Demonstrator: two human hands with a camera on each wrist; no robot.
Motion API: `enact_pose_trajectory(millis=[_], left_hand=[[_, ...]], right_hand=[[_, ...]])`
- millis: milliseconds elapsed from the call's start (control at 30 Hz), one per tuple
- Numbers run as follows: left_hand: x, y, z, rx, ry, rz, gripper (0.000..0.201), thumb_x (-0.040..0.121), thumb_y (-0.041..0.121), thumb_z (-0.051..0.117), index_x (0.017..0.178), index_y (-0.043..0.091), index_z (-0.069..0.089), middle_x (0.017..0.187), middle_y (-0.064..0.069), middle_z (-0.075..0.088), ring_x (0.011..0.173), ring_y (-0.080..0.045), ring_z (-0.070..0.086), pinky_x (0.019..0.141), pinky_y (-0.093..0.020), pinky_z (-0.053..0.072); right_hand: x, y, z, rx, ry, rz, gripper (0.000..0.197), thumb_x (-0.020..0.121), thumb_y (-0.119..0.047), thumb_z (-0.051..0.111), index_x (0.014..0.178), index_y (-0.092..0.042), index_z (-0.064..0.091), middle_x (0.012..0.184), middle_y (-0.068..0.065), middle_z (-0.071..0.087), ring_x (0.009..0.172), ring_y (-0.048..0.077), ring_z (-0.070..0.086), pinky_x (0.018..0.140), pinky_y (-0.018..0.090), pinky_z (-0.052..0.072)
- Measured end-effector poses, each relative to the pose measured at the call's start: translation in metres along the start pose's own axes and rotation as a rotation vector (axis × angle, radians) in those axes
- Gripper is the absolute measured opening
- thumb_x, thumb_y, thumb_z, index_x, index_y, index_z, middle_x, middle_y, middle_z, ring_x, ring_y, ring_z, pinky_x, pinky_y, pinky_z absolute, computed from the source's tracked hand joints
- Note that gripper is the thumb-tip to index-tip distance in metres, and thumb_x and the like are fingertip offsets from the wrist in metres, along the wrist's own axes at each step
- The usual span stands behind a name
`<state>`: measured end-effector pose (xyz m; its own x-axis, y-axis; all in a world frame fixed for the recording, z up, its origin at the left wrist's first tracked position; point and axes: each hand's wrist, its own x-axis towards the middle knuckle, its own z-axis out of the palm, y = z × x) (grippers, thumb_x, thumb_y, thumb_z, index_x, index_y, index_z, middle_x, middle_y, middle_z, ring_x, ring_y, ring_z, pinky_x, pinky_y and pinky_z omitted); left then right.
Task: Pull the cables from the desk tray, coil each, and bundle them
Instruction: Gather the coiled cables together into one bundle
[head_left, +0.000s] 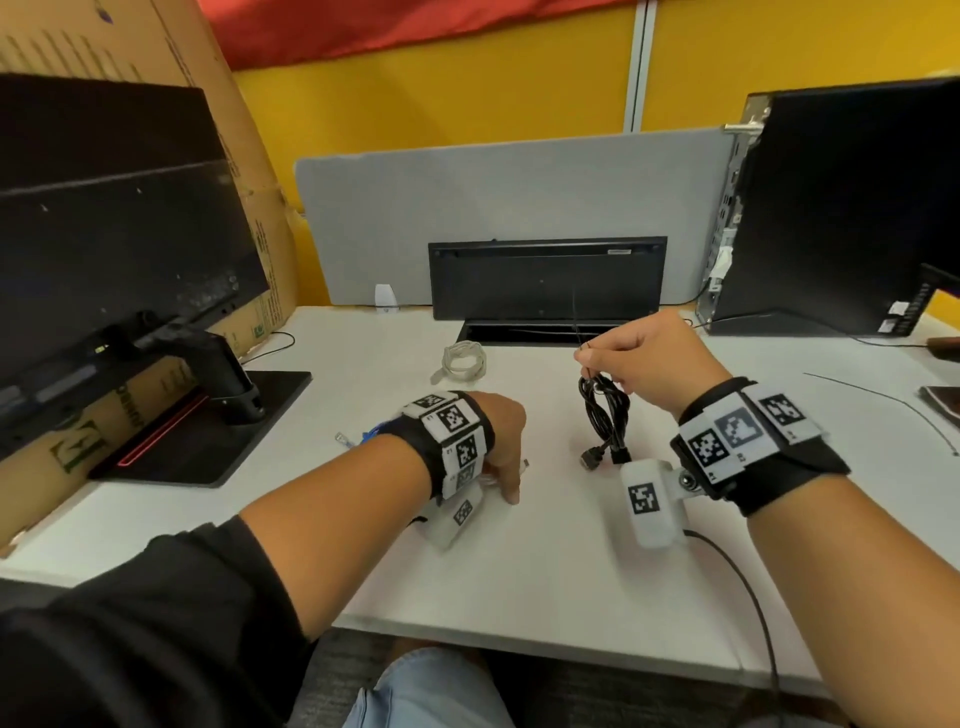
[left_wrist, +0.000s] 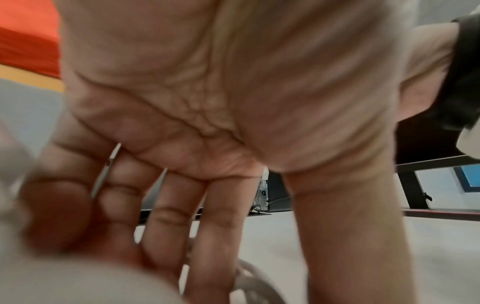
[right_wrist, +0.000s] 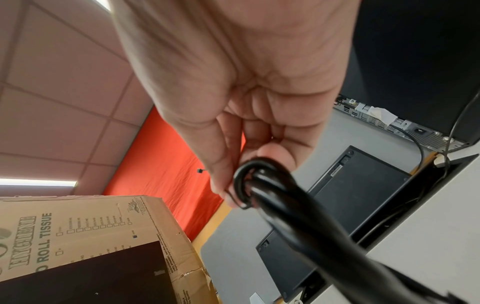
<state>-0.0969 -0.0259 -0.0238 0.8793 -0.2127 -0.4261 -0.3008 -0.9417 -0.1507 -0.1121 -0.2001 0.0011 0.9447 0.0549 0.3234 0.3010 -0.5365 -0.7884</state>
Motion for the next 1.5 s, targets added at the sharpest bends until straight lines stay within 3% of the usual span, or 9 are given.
enact_pose_trajectory(millis=[100, 200, 400, 500, 600, 733, 1233, 1367, 1500], left_hand=[[-0.001, 0.001, -0.001, 0.034, 0.027, 0.011, 0.031, 0.072, 0.032, 0.081, 0.074, 0.010, 0.059, 0.075, -0.001, 0.061, 0.073, -0.020, 0.060, 0.065, -0.027, 0.052], [-0.004, -0.008, -0.008, -0.099, 0.154, 0.005, 0.027, 0.081, 0.029, 0.070, 0.066, 0.013, 0.055, 0.068, 0.000, 0.058, 0.058, -0.014, 0.053, 0.051, -0.022, 0.043], [-0.007, -0.027, -0.035, -1.036, 0.516, 0.014, 0.025, 0.093, 0.029, 0.061, 0.088, 0.006, 0.071, 0.072, 0.003, 0.071, 0.058, -0.012, 0.058, 0.056, -0.026, 0.051], [-0.010, -0.026, -0.040, -1.476, 0.604, 0.108, 0.024, 0.090, 0.026, 0.065, 0.090, 0.003, 0.073, 0.070, -0.004, 0.067, 0.067, -0.020, 0.059, 0.074, -0.039, 0.056], [-0.012, -0.021, -0.037, -1.715, 0.610, 0.198, 0.022, 0.089, 0.023, 0.066, 0.091, 0.002, 0.074, 0.073, -0.007, 0.068, 0.066, -0.019, 0.060, 0.068, -0.029, 0.054], [-0.014, -0.010, -0.028, -1.683, 0.663, 0.219, 0.023, 0.087, 0.033, 0.065, 0.081, 0.015, 0.078, 0.085, -0.011, 0.074, 0.069, -0.019, 0.064, 0.077, -0.037, 0.057], [-0.030, 0.012, -0.021, -1.693, 0.656, 0.275, 0.026, 0.092, 0.021, 0.063, 0.093, -0.003, 0.073, 0.091, -0.015, 0.073, 0.070, -0.021, 0.066, 0.077, -0.037, 0.059], [-0.033, 0.018, -0.031, -1.834, 0.505, 0.231, 0.029, 0.093, -0.005, 0.042, 0.111, -0.008, 0.064, 0.093, -0.023, 0.067, 0.071, -0.024, 0.063, 0.080, -0.035, 0.055], [-0.039, 0.023, -0.038, -1.910, 0.428, 0.199, 0.026, 0.097, -0.008, 0.039, 0.111, -0.010, 0.060, 0.078, -0.019, 0.061, 0.044, -0.017, 0.062, 0.053, -0.024, 0.056]], right_hand=[[-0.002, -0.004, 0.002, 0.000, 0.003, 0.018, 0.021, 0.086, -0.022, 0.071, 0.067, -0.014, 0.076, 0.068, -0.012, 0.070, 0.047, -0.011, 0.054, 0.052, 0.010, 0.039], [-0.004, -0.007, -0.001, -0.003, 0.000, 0.032, 0.021, 0.086, -0.021, 0.071, 0.066, -0.015, 0.076, 0.069, -0.010, 0.071, 0.045, -0.011, 0.053, 0.053, 0.011, 0.038], [-0.008, -0.010, -0.007, -0.015, 0.013, 0.060, 0.023, 0.086, -0.020, 0.070, 0.064, -0.015, 0.074, 0.076, -0.006, 0.073, 0.055, -0.009, 0.059, 0.060, 0.017, 0.041], [-0.012, -0.011, -0.006, -0.102, 0.045, 0.032, 0.022, 0.086, -0.018, 0.069, 0.065, -0.015, 0.075, 0.073, -0.003, 0.073, 0.068, 0.007, 0.066, 0.063, 0.017, 0.048], [-0.016, -0.012, -0.001, -0.191, 0.060, -0.027, 0.024, 0.087, -0.015, 0.065, 0.069, -0.002, 0.073, 0.068, 0.013, 0.070, 0.066, 0.026, 0.065, 0.059, 0.023, 0.052], [-0.018, -0.017, 0.002, -0.269, 0.009, -0.044, 0.026, 0.091, -0.017, 0.060, 0.079, 0.003, 0.072, 0.079, 0.019, 0.070, 0.074, 0.033, 0.065, 0.072, 0.041, 0.056], [-0.017, -0.024, 0.005, -0.345, -0.056, -0.037, 0.025, 0.095, -0.016, 0.056, 0.086, -0.006, 0.077, 0.082, 0.012, 0.072, 0.079, 0.025, 0.066, 0.076, 0.034, 0.053], [-0.020, -0.020, 0.000, -0.266, -0.002, -0.062, 0.021, 0.092, -0.017, 0.061, 0.081, -0.011, 0.078, 0.070, 0.007, 0.070, 0.069, 0.020, 0.064, 0.068, 0.030, 0.052], [-0.020, -0.016, -0.001, -0.238, 0.009, -0.063, 0.021, 0.091, -0.018, 0.062, 0.079, -0.011, 0.078, 0.067, 0.008, 0.069, 0.066, 0.021, 0.063, 0.066, 0.032, 0.053]])
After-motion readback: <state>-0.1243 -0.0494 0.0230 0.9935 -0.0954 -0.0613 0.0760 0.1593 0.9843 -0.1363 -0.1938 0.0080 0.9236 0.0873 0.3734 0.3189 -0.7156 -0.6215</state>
